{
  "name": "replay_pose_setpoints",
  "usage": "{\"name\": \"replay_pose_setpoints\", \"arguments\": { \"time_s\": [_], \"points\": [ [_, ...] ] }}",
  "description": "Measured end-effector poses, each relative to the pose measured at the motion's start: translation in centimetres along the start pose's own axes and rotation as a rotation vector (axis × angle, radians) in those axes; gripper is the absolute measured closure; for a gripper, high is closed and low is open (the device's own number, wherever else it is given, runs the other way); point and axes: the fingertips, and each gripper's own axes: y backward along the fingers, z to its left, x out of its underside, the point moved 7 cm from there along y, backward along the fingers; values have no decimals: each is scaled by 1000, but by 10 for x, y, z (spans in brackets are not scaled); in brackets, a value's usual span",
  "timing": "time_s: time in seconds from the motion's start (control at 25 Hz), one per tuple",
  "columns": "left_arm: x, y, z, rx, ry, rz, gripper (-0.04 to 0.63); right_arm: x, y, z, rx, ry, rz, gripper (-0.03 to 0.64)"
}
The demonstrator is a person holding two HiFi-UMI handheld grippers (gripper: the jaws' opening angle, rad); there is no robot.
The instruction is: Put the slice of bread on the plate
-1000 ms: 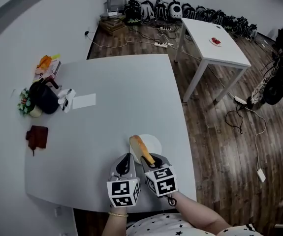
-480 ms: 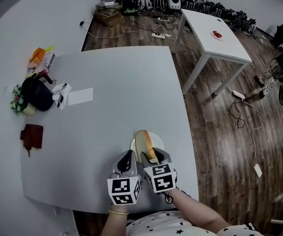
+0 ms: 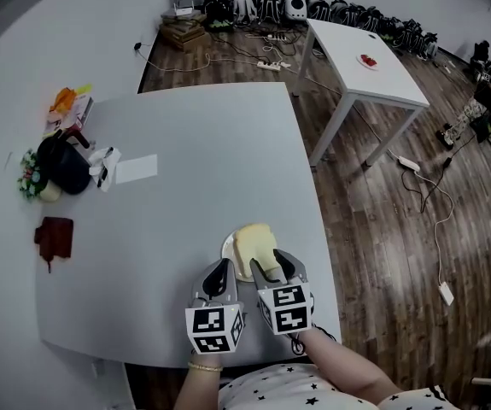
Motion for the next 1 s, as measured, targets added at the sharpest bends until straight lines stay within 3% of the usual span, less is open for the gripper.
{"name": "replay_pose_setpoints", "arguments": {
  "time_s": [0.04,0.16,0.32,1.0],
  "points": [
    [0,2,-2,0,-2,-3,586,0,5,0,-13,-9,-10,419],
    [-1,9,-10,2,-11,-12,588,-2,22,1,-61,-43,-50,614],
    [-2,18,-22,-9,-14,-18,586,-4,42,1,-108,-71,-103,617],
    [-9,46,-45,-53,-28,-71,587,-6,79,3,-142,-6,-174,618]
  ]
}}
